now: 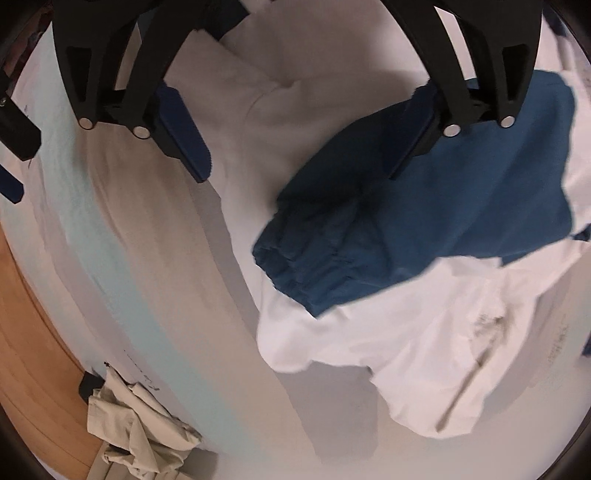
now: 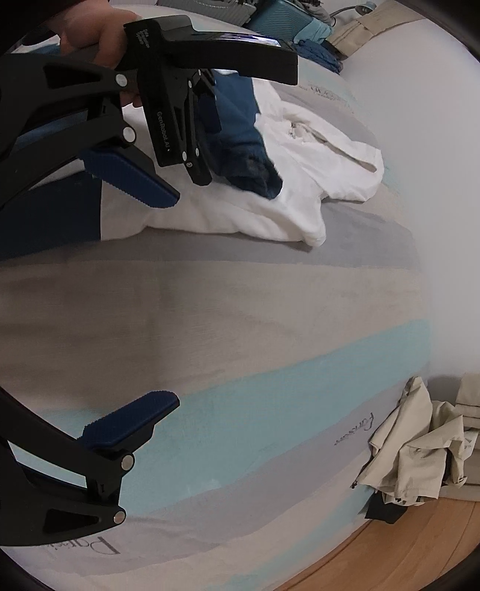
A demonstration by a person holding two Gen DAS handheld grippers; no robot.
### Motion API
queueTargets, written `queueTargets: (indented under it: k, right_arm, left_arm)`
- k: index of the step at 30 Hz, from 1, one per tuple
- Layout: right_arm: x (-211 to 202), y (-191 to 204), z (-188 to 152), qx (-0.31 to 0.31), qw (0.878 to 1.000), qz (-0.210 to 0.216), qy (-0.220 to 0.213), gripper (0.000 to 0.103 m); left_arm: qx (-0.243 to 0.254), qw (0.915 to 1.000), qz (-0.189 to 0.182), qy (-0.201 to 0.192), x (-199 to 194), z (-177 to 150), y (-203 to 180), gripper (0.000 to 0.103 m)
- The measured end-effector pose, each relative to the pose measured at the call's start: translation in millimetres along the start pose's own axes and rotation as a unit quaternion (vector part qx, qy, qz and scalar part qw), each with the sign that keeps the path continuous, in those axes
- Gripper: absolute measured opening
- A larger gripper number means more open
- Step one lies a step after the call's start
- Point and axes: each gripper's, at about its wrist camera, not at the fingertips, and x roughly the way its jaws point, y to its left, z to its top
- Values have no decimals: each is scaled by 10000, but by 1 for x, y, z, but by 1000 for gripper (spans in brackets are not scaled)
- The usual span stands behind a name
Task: Fold large clothes
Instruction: 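Lay the navy cuff across the jacket body and open the left tool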
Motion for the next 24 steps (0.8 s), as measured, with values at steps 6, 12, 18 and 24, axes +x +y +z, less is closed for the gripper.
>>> queueTargets:
  k: [6, 12, 18, 24]
  right_arm:
    - [-28, 15, 23, -62, 9997, 255, 8, 96]
    - [-42, 52, 52, -533, 9973, 512, -27, 96]
    - [-46, 99, 80, -612, 9953, 747, -52, 96]
    - [-45, 153, 98, -824, 9931, 832, -78, 96]
  left_arm:
    - [-261, 9994, 214, -6, -38, 3, 28, 97]
    - [-575, 9972, 481, 13, -72, 8, 75, 97]
    - [-642, 9962, 553, -189, -112, 17, 128, 97]
    - [-411, 9968, 563, -387, -137, 22, 178, 97]
